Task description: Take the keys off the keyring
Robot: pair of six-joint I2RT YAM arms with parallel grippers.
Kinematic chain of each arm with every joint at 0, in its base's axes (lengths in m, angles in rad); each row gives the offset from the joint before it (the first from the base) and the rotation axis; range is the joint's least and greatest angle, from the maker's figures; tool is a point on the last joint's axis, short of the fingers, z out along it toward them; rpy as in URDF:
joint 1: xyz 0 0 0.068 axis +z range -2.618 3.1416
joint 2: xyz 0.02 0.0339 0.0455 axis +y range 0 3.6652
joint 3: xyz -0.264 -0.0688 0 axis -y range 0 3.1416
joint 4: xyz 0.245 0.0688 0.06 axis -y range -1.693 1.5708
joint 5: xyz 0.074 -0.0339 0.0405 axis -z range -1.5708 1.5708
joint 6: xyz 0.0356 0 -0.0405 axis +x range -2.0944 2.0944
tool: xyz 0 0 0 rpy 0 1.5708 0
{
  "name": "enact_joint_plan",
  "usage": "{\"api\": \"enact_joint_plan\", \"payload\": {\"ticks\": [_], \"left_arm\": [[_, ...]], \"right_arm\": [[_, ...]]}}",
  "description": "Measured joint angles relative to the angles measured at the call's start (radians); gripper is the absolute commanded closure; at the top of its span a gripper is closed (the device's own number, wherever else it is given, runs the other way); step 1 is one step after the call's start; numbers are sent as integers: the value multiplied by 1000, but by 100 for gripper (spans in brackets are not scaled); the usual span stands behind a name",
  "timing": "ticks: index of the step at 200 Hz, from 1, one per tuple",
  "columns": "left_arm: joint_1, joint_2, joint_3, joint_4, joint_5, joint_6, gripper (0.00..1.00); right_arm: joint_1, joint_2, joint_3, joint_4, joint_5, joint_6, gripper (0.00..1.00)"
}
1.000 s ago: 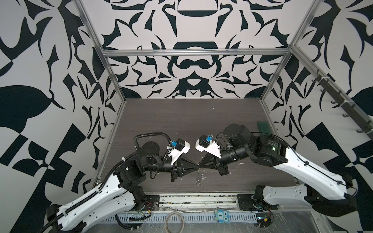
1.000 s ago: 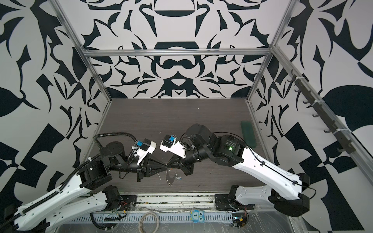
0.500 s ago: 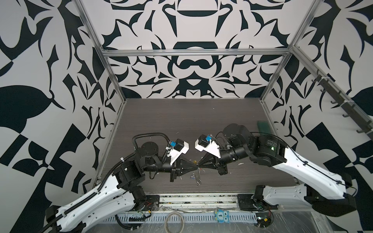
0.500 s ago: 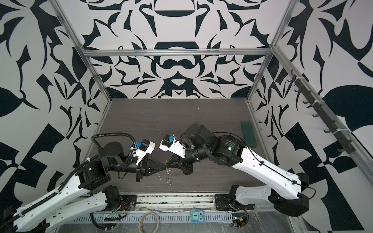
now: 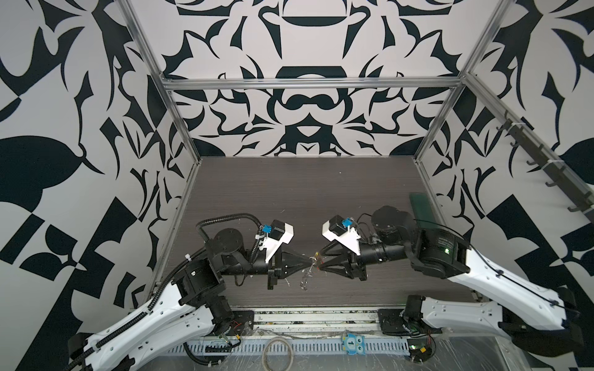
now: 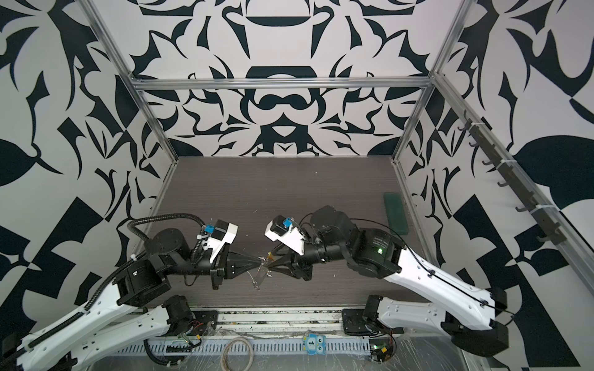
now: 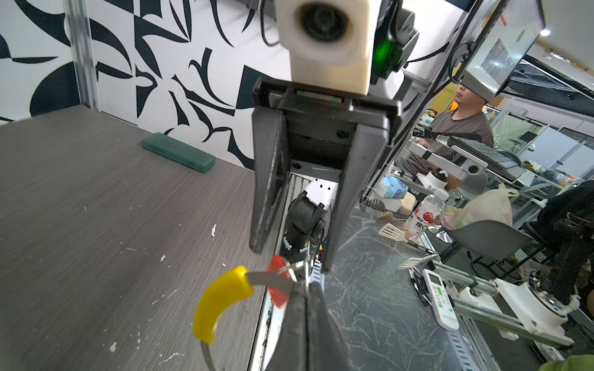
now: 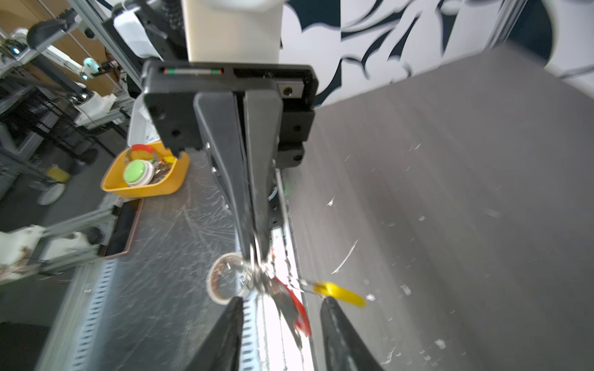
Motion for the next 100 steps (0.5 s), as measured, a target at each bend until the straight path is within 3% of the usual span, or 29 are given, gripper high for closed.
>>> {"api": "enact_joint_plan", "payload": {"ticks": [37, 100], "left_arm": [[0, 0, 0, 0, 1, 0, 100], [0, 10, 0, 13, 25, -1, 100]], "right_arm": [[0, -111, -162, 176, 21, 24, 49], [0, -97, -235, 324, -24, 39, 48]]}}
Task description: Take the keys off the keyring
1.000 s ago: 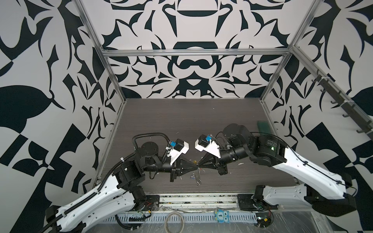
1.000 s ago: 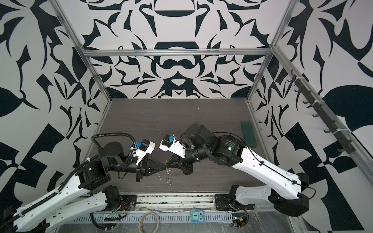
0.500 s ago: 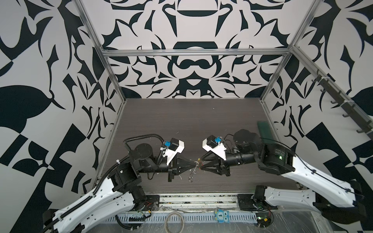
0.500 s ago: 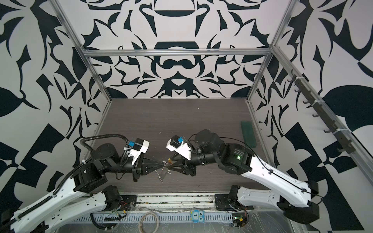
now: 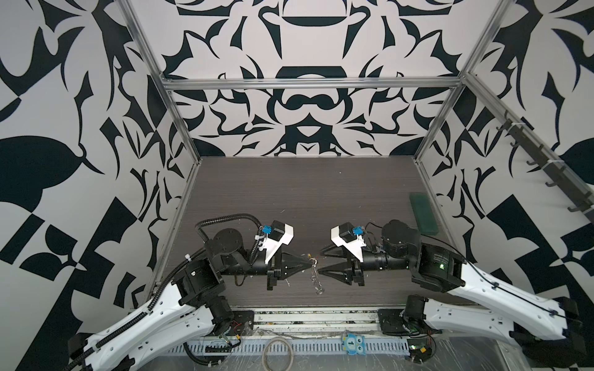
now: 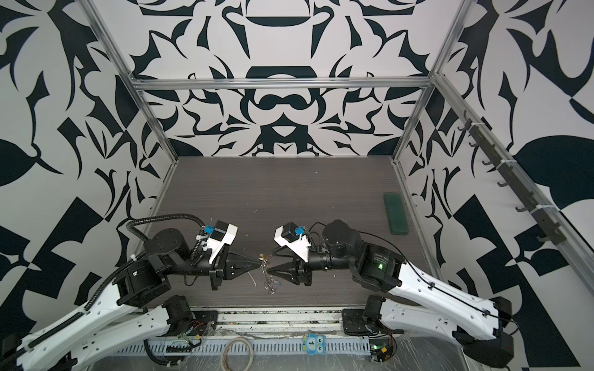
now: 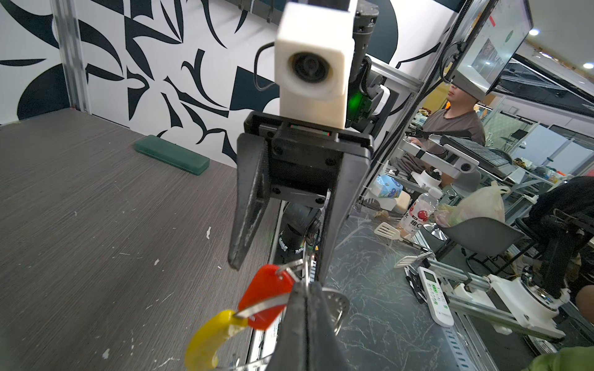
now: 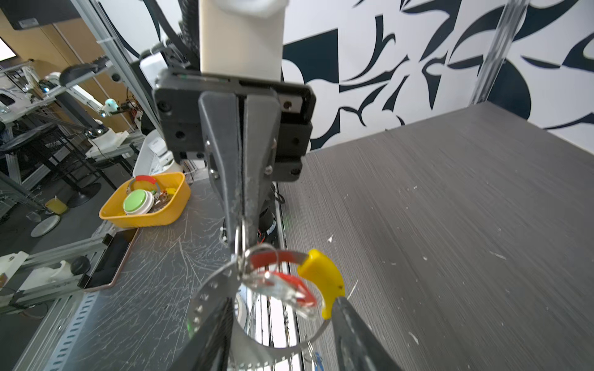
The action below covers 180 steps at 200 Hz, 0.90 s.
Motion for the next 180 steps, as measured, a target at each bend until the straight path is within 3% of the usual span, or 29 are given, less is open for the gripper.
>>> {"api": "enact_joint_plan", "payload": {"ticks": [42, 84, 146, 180], "left_arm": [[0, 21, 0, 5, 19, 0, 100], [0, 24, 0, 5, 15, -8, 100], [0, -8, 0, 6, -14, -17, 100], [0, -10, 0, 10, -18, -19, 100]], "right_arm": [[0, 6, 0, 28, -3, 0, 49], [0, 16, 0, 32, -5, 1, 64], [0, 15, -14, 56, -44, 1, 72], [0, 15, -31, 61, -53, 6, 85]]}}
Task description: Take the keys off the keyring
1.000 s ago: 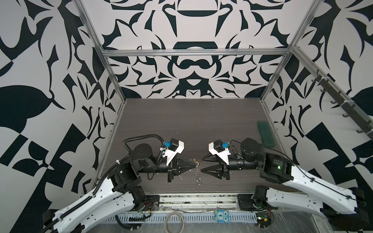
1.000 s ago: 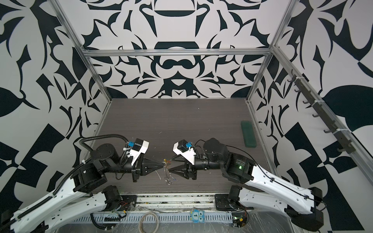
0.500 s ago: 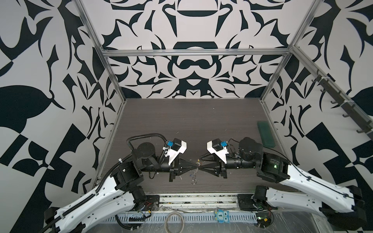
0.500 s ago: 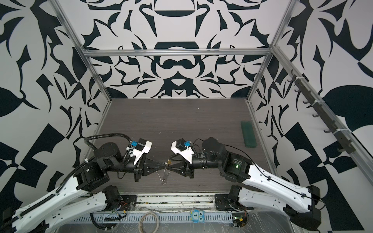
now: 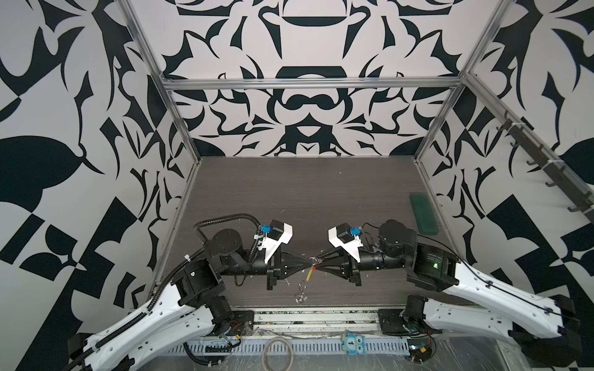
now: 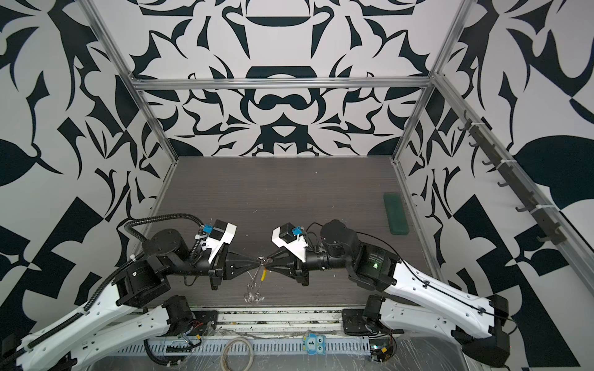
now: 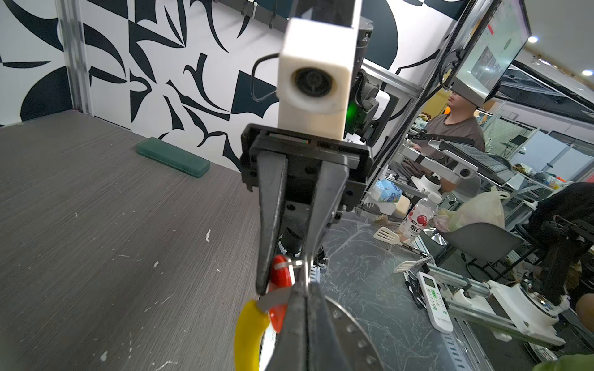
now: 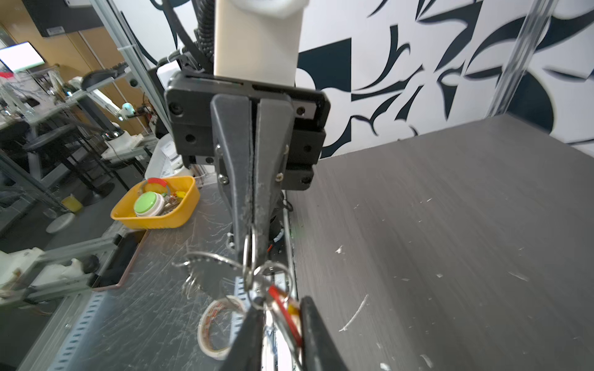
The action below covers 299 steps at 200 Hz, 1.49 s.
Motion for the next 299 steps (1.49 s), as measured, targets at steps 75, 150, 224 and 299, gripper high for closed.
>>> {"api": "enact_joint_plan", "payload": {"ticks": [75, 150, 224, 299], "left_arm": [[0, -6, -10, 14, -26, -2, 100], [0, -26, -81, 108, -71, -38, 100], [0, -79, -150, 172, -114, -54, 100], [0, -95, -160, 198, -117, -55, 100]], "right_arm": [[0, -5, -3, -12, 14, 5, 100], [-1, 30, -3, -19, -5, 8, 100], [0, 34, -51, 38, -14, 43, 100], [2, 21, -55, 44, 26, 64, 73]]}}
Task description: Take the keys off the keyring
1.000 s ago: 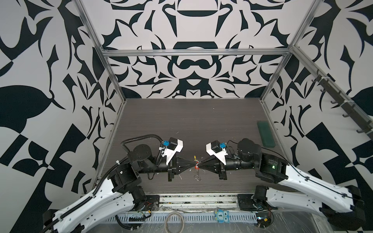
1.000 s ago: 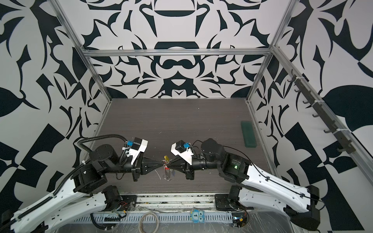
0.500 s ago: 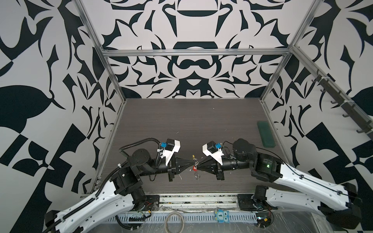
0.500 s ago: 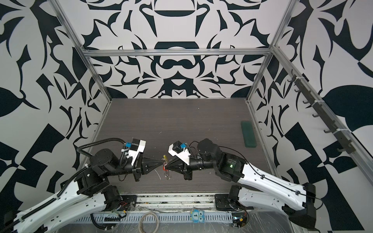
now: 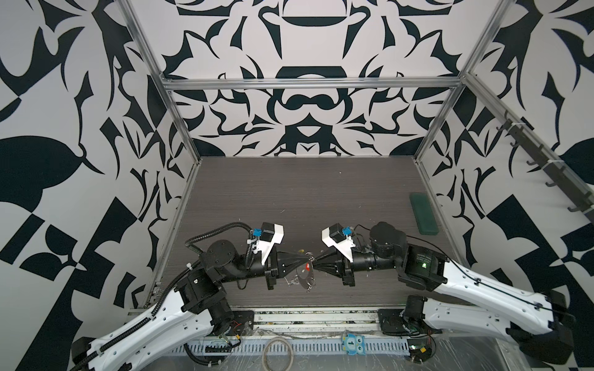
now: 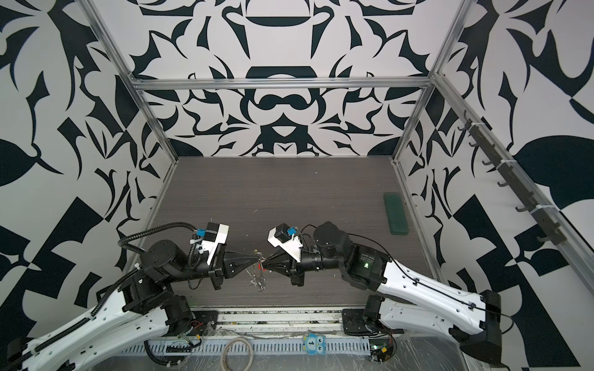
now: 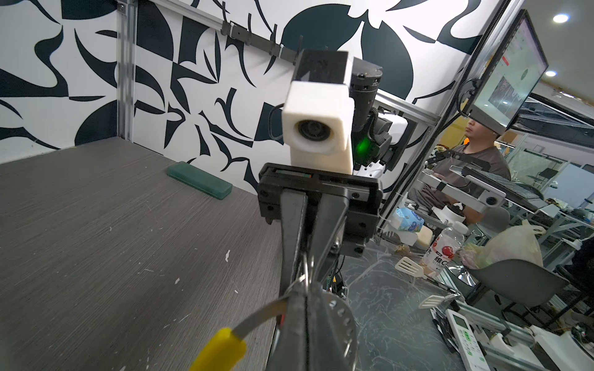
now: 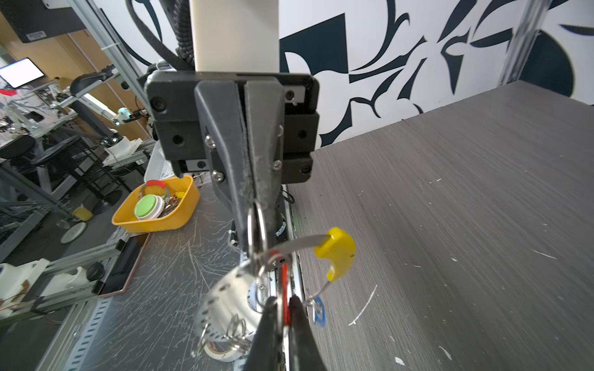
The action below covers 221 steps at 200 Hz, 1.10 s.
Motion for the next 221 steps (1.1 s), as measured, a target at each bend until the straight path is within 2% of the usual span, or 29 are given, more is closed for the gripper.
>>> {"api": "enact_joint_plan", "payload": {"ticks": [20, 52, 80, 123, 151, 178, 221], "left_arm": [[0, 0, 5, 10, -3, 3, 100], [0, 25, 22, 12, -2, 7, 100], [0, 48, 22, 14, -2, 7, 100], [0, 50, 22, 24, -2, 6, 100], [0, 48, 22, 26, -2, 6, 100], [0, 44, 22, 27, -2, 5, 100], [0, 42, 22, 29, -5, 5, 100]], "right_arm": [[0, -27, 6, -64, 22, -8, 65], [0, -73, 72, -118, 52, -19, 58], [0, -90, 150, -93, 66, -19, 56], [0, -30, 193, -25, 64, -18, 57], [0, 13, 163, -6, 62, -11, 64], [0, 14, 128, 10, 49, 10, 76], [0, 13, 100, 47, 31, 35, 87]]}}
